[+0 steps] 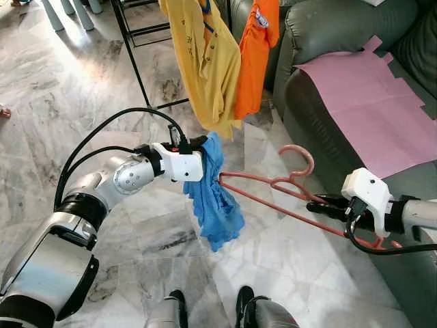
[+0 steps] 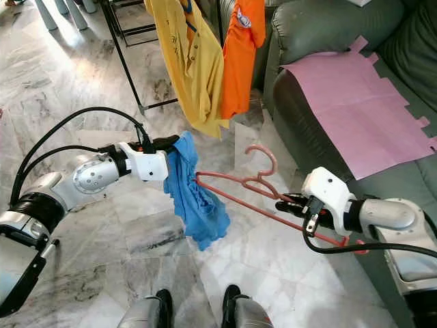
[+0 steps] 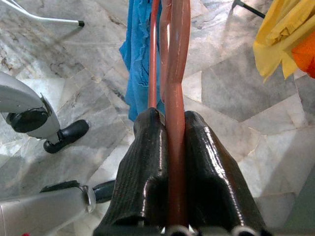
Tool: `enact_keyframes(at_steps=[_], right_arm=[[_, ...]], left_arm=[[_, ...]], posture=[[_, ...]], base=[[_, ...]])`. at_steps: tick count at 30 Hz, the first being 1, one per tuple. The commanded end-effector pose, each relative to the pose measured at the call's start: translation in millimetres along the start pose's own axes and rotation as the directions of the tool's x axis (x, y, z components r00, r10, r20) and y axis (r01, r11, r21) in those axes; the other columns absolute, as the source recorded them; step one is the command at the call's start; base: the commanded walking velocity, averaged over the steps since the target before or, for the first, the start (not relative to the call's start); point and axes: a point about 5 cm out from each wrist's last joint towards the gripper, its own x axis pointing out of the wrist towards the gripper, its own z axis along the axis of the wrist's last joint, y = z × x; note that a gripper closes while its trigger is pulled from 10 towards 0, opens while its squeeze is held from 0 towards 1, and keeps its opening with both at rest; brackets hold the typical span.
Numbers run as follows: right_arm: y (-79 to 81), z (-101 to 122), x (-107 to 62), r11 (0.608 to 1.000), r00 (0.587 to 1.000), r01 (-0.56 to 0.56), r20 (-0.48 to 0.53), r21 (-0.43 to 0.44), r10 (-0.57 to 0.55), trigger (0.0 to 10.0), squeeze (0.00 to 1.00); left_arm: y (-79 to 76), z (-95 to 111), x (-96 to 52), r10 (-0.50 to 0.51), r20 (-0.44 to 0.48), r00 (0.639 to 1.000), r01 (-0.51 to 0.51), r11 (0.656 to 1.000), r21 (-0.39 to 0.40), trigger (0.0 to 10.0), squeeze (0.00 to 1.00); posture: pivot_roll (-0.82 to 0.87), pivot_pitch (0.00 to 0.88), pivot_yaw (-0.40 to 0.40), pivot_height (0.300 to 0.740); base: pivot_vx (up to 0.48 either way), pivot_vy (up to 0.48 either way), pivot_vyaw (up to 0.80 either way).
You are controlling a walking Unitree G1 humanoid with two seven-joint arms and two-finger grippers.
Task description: Hang hanger
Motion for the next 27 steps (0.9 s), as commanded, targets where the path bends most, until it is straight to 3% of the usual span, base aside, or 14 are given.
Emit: enact_keyframes(at_steps=[1,4,11,16,27], right_arm=[[4.2,1,2.8,0.999,0.999,-0.034,0.003,-0.001,0.034,10.0,0.0],[6.1,1,2.8,0.999,0.999,-0.043,0.003,-0.002,0.043,10.0,0.0],[3.2,-3,11.9,1.0,1.0,0.012,0.006,-0.008,-0.012,10.0,0.0],[2.8,-13,27.2,0.998,0.998,0.056,0.011,0.027,-0.057,10.0,0.0],[-4.0,-30,39.3,0.986,0.987,0.162,-0.01,0.041,-0.161,10.0,0.0]], left_arm=[[3.2,3,1.1,0.014,0.016,1.0,-0.014,1.0,0.001,10.0,0.0],[3.3,2,1.1,0.01,0.013,1.0,-0.01,1.0,0.006,10.0,0.0],[17.6,17,5.4,0.059,0.101,0.993,-0.055,0.998,-0.042,10.0,0.0],[29.9,30,6.2,0.112,0.172,0.979,-0.1,0.992,-0.08,10.0,0.0],[38.3,46,2.2,0.165,0.216,0.962,-0.128,0.976,-0.178,10.0,0.0]], posture=[[-0.06,0.257,0.033,0.74],[-0.06,0.258,0.032,0.74],[-0.07,0.258,0.031,0.74],[-0.05,0.257,0.027,0.74],[-0.04,0.254,0.027,0.74]], base=[[0.0,0.0,0.0],[0.0,0.0,0.0],[0.0,0.0,0.0],[0.0,0.0,0.0],[0.0,0.0,0.0]])
